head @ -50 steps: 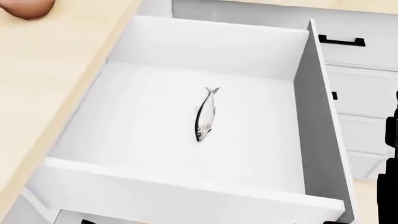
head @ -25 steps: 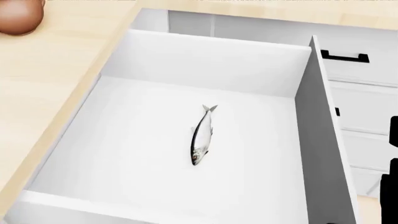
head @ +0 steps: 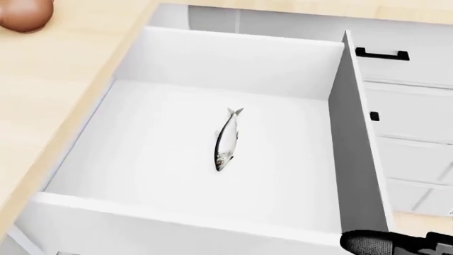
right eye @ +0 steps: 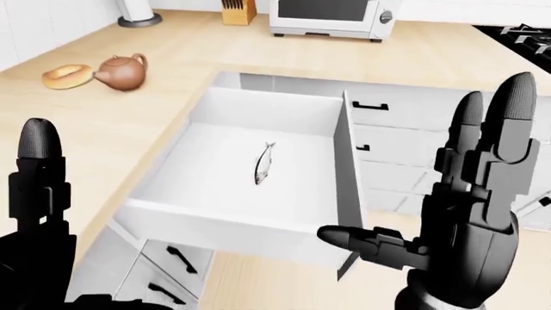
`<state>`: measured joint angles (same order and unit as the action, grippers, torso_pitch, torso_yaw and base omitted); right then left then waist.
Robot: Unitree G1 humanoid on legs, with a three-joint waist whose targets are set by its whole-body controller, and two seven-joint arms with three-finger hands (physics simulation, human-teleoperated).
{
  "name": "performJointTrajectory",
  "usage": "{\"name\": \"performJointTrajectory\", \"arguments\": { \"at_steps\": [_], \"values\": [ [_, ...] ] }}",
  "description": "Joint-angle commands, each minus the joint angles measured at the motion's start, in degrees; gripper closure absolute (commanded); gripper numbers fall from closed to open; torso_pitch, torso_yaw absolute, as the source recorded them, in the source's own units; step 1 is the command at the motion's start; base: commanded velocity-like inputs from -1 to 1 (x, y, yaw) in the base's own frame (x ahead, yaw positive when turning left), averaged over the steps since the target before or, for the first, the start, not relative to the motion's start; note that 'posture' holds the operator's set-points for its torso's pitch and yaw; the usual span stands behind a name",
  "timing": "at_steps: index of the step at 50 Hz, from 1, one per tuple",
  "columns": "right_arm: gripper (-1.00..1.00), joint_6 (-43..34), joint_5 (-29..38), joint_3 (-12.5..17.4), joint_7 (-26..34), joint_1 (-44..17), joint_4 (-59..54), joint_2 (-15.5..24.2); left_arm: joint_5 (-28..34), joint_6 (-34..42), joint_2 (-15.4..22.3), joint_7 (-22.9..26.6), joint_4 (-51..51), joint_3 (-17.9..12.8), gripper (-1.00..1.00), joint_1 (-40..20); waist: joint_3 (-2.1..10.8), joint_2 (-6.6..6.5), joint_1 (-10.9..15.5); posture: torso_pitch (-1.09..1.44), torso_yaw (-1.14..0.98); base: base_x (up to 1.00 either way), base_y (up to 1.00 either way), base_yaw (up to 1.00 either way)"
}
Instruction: Close the right drawer.
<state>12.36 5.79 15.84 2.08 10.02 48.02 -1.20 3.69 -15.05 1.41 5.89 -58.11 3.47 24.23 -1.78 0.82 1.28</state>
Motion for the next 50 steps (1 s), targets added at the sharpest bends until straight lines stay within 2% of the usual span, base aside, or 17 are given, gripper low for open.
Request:
{"name": "performJointTrajectory", "arguments": {
  "at_steps": [1, 3, 9, 14, 18, 22, 29, 34, 37, 44, 50],
  "values": [
    [-1.00, -0.32, -1.16, 1.33, 0.37, -1.15, 2.04, 0.49, -0.30, -1.05, 0.02, -0.15, -1.89, -0.08, -1.00, -0.24, 0.38, 0.04, 0.00, 0.00, 0.00, 0.00, 0.00, 0.00],
    [-1.00, -2.41, -2.63, 4.14, 0.50, -2.61, 2.72, 1.45, -0.32, -0.95, 0.00, -0.13, -1.89, -0.10, -1.00, -0.30, 0.49, 0.03, -0.06, 0.00, 0.00, 0.00, 0.00, 0.00],
    [-1.00, -3.70, -3.78, 8.68, 0.98, -5.69, 0.47, 3.97, -0.22, -0.88, -0.03, -0.12, -1.89, 0.05, -1.00, -0.34, 0.62, -0.10, -0.36, 0.00, 0.00, 0.00, 0.00, 0.00],
    [-1.00, -4.29, -4.19, 14.15, 0.48, -10.77, -8.32, 10.05, -0.09, -0.76, -0.04, -0.16, -1.89, 0.22, -1.00, -0.40, 0.60, -0.21, -0.80, 0.00, 0.00, 0.00, 0.00, 0.00],
    [-1.00, -0.65, -3.85, 16.21, -0.55, -12.72, -17.23, 13.53, 0.00, -0.82, -0.03, -0.16, -1.89, 0.24, -1.00, -0.35, 0.50, -0.26, -1.05, 0.00, 0.00, 0.00, 0.00, 0.00],
    [-1.00, 4.30, -2.92, 16.63, -2.55, -15.05, -28.75, 16.93, -0.07, -0.96, 0.00, -0.14, -1.89, 0.18, -1.00, -0.20, 0.51, -0.32, -1.32, 0.00, 0.00, 0.00, 0.00, 0.00],
    [-1.00, 15.33, 0.09, 13.65, -8.70, -21.20, -54.41, 24.07, -0.10, -0.86, 0.02, -0.12, -1.89, 0.20, -1.00, -0.24, 0.73, -0.26, -1.57, 0.00, 0.00, 0.00, 0.00, 0.00],
    [-1.00, 28.40, 2.83, 8.12, -15.43, -30.57, -85.12, 29.92, -0.09, -0.77, 0.02, -0.09, -1.89, 0.20, -1.00, -0.25, 1.04, -0.13, -1.70, 0.00, 0.00, 0.00, 0.00, 0.00],
    [-1.00, 34.52, 3.79, 4.27, -19.00, -35.53, -98.58, 32.07, -0.11, -0.72, 0.00, -0.09, -1.89, 0.20, -1.00, -0.29, 1.40, 0.04, -1.72, 0.00, 0.00, 0.00, 0.00, 0.00],
    [-1.00, 40.87, 4.33, -0.17, -23.29, -39.51, -113.38, 33.59, -0.17, -0.52, 0.00, -0.12, -1.89, 0.17, -1.00, -0.46, 1.55, 0.18, -1.15, 0.00, 0.00, 0.00, 0.00, 0.00],
    [-1.00, 42.29, 5.08, -2.08, -25.63, -40.76, -118.58, 33.51, -0.37, -0.39, 0.03, -0.13, -1.89, -0.05, -1.00, -0.64, 1.62, 0.68, -0.76, 0.00, 0.00, 0.00, 0.00, 0.00]
  ]
}}
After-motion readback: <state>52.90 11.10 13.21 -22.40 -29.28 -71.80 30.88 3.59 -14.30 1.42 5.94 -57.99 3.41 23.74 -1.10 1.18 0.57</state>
